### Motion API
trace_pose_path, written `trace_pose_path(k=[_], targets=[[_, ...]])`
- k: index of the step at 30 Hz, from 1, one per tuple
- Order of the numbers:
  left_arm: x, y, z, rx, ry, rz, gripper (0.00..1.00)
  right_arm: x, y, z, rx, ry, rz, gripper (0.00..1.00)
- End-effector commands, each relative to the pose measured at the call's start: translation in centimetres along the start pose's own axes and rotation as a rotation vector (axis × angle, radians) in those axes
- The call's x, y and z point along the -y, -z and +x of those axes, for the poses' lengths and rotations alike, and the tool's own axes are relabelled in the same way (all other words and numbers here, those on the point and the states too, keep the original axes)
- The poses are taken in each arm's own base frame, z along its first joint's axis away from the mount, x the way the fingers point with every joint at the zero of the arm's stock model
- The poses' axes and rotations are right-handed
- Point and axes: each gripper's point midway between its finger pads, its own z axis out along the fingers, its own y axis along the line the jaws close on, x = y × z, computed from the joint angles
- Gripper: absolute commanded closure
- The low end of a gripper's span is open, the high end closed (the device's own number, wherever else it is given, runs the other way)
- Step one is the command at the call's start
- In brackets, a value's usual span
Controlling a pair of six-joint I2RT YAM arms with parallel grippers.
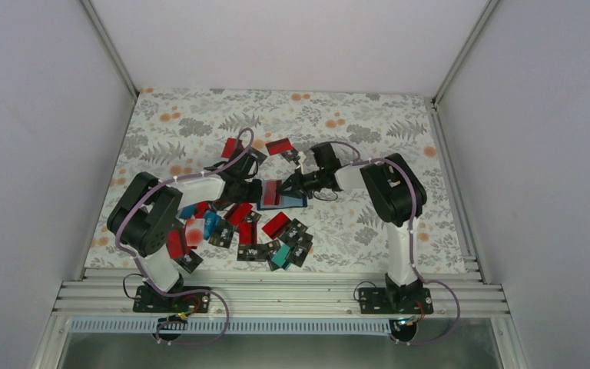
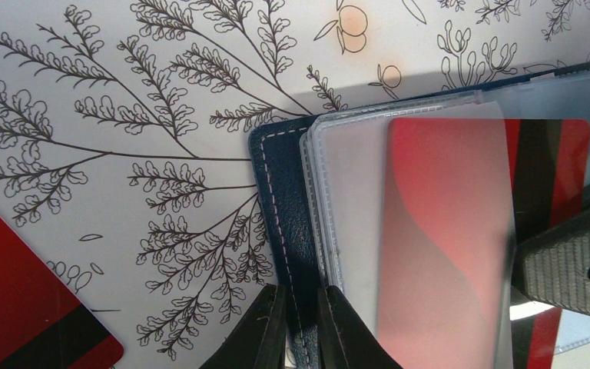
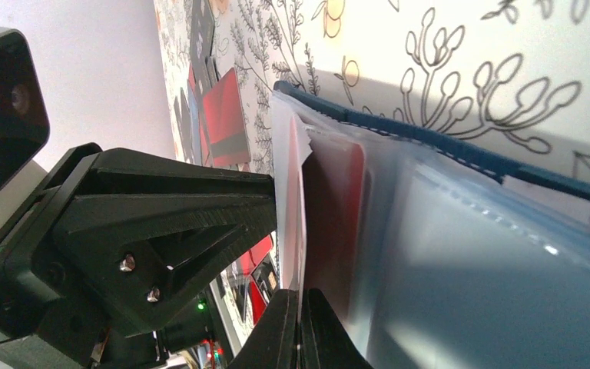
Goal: Put the credit cards into the card holder
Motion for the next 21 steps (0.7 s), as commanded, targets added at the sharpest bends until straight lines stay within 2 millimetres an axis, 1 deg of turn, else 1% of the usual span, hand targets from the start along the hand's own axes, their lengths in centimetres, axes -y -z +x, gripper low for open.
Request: trace_pose_path(k=[1,6,12,21], targets=[[-1.4,-0.6,3.2,-0.106,0.011,-0.038,0.86,0.0,-0.4,1.0,-0.061,0.052,0.015,0.96],[-1.5,-0.7,3.3,-0.110,0.009,-0.040,0.86,0.1,0.1,1.1,-0.085,0.078,0.023,0.96],[-1.3,-0.9,3.0,-0.109,0.009,-0.033,0.86,0.8,-0.8,0.9,-0.114,0.062,0.003,0.96],[-1.2,-1.0,3.0,-0.116,0.003,-0.034,0.87,0.9,-1.8,0.7,-0.137,0.058,-0.002,0.95]])
